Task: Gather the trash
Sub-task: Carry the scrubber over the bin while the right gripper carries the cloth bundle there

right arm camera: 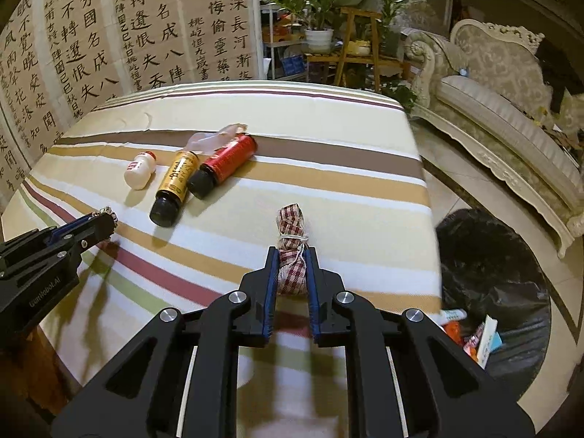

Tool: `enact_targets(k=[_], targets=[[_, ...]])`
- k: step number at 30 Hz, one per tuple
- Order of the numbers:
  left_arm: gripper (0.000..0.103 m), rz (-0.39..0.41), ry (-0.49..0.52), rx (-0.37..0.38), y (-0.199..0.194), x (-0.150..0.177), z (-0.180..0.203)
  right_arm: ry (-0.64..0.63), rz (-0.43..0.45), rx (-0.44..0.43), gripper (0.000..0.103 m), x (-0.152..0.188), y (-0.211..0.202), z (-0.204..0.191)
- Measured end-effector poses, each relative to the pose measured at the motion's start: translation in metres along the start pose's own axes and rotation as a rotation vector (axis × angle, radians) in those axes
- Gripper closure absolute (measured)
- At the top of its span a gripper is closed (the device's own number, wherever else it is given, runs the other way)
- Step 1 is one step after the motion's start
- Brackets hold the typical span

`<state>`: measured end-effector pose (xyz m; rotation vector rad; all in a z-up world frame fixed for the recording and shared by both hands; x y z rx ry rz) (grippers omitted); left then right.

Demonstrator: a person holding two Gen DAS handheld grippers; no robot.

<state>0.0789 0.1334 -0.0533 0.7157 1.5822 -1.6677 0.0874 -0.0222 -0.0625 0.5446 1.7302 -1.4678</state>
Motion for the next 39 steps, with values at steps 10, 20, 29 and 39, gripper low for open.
enact_targets(k=[10, 20, 29, 39], targets=[[0.084, 0.014, 0.058, 0.055, -0.014, 0.010, 0.043, 0.050, 0.039, 0.057, 0.089, 0.014, -0.030, 0.033], [0.084, 0.032, 0.125, 0.115, -0.024, 0.016, 0.085, 0.111, 0.077, 0.110, 0.089, 0.031, -0.059, 0.070], [0.083, 0.033, 0.190, 0.187, -0.026, 0.022, 0.130, 0.172, 0.092, 0.176, 0.089, 0.050, -0.080, 0.115], [0.083, 0.040, 0.253, 0.270, -0.024, 0.026, 0.178, 0.238, 0.106, 0.275, 0.089, 0.064, -0.098, 0.161]])
Point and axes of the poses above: each gripper's, at about its wrist camera, not at the fingertips, and y roughly the way its jaws point, z to its right, x to its underside, the point moved 3 cm from there along y, roughly the way its jaws point, and after that the axes turned 11 degrees about z, right-handed, at the moved point
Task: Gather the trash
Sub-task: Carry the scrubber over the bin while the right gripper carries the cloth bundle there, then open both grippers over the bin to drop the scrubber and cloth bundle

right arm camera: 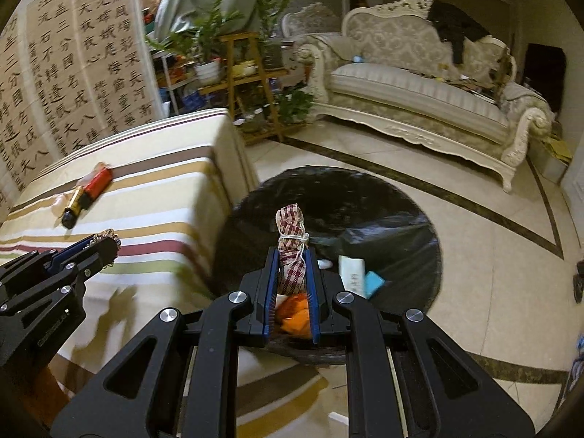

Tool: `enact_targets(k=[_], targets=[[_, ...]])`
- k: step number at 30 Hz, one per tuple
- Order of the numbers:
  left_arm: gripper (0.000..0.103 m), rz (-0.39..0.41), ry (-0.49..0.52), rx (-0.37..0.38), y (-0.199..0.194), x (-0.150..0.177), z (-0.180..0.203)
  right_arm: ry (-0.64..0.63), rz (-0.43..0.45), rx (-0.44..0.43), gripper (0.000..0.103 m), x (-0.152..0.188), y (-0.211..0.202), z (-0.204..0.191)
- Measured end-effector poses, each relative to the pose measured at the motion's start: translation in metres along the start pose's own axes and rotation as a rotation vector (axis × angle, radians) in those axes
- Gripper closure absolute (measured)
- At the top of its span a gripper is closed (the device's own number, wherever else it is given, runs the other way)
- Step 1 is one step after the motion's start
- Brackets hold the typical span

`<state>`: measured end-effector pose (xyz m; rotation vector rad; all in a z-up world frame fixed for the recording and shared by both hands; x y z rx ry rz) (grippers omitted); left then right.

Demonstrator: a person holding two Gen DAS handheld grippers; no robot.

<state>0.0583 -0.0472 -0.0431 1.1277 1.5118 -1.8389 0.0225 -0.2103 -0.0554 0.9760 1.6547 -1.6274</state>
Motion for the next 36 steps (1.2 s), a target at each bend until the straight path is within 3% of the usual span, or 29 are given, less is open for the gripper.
enact_targets(k=[12, 29, 32, 33, 36], targets=[[0.084, 0.010, 0.063, 0.056, 0.021, -0.012, 0.046, 0.046, 0.012, 0.065, 0.089, -0.001, 0.007, 0.036], [0.083, -0.040, 0.109, 0.060, 0.063, -0.026, 0.075, 0.092, -0.005, 0.083, 0.088, -0.007, 0.035, 0.064], [0.063, -0.052, 0.117, 0.058, 0.065, -0.022, 0.077, 0.103, -0.005, 0.084, 0.085, -0.007, 0.036, 0.067], [0.052, -0.050, 0.114, 0.054, 0.065, -0.022, 0.076, 0.111, -0.007, 0.086, 0.079, -0.008, 0.037, 0.069], [0.049, -0.042, 0.097, 0.051, 0.063, -0.024, 0.073, 0.125, -0.005, 0.091, 0.076, -0.007, 0.037, 0.073]])
Point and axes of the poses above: each gripper's, at about its wrist camera, not at the fingertips, and y roughly the way its jaws point, z to its right, x to its underside, the point moved 3 cm from there along y, roughly the way its jaws point, and after that the axes turned 11 degrees about z, right-handed, at the moved point
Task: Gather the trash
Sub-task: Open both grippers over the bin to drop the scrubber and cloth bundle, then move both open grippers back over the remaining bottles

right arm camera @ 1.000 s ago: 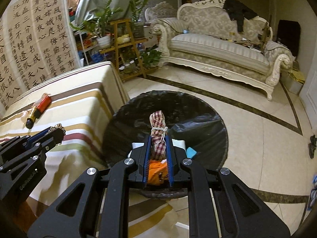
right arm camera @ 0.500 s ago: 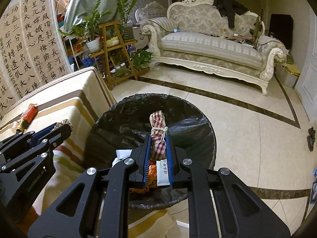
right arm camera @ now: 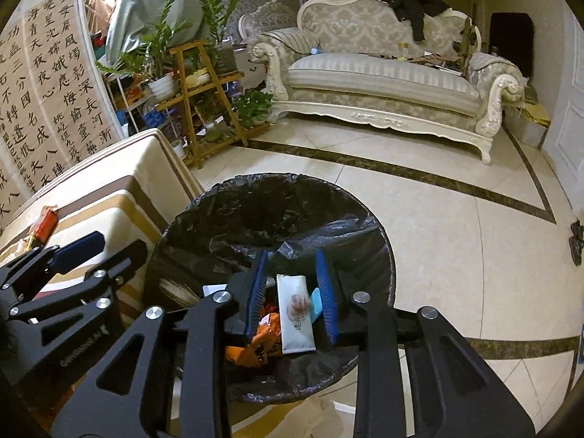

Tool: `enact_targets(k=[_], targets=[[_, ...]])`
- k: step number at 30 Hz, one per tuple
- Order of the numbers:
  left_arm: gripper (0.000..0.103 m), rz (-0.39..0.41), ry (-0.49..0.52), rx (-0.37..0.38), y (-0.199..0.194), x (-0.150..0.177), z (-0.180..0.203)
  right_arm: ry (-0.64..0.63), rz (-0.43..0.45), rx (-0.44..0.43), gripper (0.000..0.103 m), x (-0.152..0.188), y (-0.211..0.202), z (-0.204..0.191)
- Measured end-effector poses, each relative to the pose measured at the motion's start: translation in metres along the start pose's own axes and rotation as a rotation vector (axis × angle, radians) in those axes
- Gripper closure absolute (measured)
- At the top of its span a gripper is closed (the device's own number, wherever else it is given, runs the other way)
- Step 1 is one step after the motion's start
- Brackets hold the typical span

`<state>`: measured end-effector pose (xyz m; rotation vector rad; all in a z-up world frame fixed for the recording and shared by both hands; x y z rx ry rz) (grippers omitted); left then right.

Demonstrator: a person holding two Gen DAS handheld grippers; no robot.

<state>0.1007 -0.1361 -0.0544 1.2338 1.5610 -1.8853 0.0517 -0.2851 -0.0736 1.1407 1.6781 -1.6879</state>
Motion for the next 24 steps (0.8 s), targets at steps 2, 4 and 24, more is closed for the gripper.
enact_targets(k=[2, 4, 24], targets=[[0.044, 0.002, -0.009, -0.004, -0.001, 0.000, -0.003, 0.004, 0.001, 0.005, 0.074, 0.000, -0.001, 0.001], [0.040, 0.006, -0.021, -0.010, -0.002, -0.001, -0.006, 0.006, 0.003, 0.010, 0.068, 0.000, -0.002, 0.003], [0.027, 0.046, -0.055, -0.081, -0.023, -0.003, -0.034, -0.019, 0.014, 0.013, 0.047, -0.003, -0.012, -0.012]])
Point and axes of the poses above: each gripper's, at about its wrist camera, not at the fingertips, and y roughly the way its jaws point, z to its right, x to its underside, the point moved 3 cm from there along y, roughly the way its jaws point, and after that the axes turned 11 degrees about z, right-handed, at the moved point
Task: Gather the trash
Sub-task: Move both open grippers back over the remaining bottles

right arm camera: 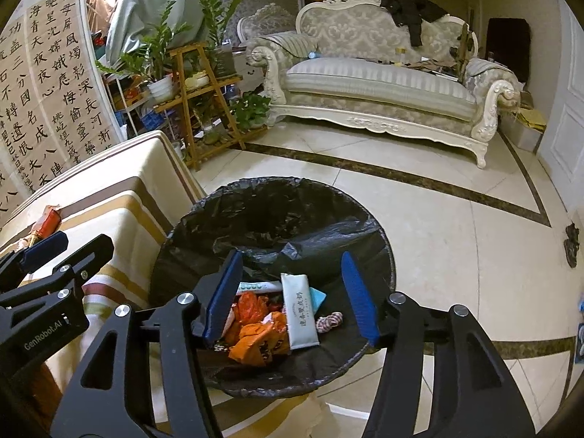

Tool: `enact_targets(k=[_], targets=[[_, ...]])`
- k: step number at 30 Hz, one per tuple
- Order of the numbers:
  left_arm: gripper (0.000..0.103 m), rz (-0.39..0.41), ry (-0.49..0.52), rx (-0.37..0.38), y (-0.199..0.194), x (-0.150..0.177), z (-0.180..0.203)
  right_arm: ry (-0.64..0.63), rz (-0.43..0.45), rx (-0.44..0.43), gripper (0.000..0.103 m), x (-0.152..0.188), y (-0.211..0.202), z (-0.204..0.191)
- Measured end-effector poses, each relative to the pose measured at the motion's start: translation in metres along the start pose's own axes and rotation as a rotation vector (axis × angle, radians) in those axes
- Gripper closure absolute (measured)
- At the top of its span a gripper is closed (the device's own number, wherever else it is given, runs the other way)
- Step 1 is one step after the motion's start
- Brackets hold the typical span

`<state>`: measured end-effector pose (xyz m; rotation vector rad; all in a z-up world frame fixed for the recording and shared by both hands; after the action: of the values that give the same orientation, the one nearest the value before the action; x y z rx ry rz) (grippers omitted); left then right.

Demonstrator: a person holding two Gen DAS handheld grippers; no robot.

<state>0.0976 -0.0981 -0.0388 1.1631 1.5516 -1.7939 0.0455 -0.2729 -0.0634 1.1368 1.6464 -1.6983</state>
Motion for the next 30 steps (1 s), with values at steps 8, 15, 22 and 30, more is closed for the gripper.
enact_targets(k=[8, 15, 22, 30], targets=[[0.027, 0.009, -0.030, -0.052, -0.012, 0.005, -0.033, -0.041, -0.004, -0.046, 0.046, -0.002, 0.000, -0.034], [0.027, -0.001, -0.084, -0.121, -0.022, 0.012, -0.076, -0.087, -0.012, -0.106, 0.039, -0.002, 0.002, -0.073], [0.025, -0.007, -0.137, -0.239, -0.034, 0.023, -0.133, -0.139, -0.029, -0.182, 0.032, -0.001, 0.006, -0.120], [0.025, -0.028, -0.235, -0.360, -0.036, 0.030, -0.205, -0.218, -0.036, -0.260, 0.032, -0.003, 0.007, -0.176]])
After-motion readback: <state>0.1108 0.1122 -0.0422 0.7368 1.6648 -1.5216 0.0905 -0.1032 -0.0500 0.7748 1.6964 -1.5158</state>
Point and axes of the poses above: each gripper's, at about its wrist camera, not at the fingertips, and y roughly the way its jaws point, z to its right, x to its underside, the point moved 3 cm from there along y, roughly the way its jaws point, and after that the axes turned 11 degrees about z, right-handed, at the moved point
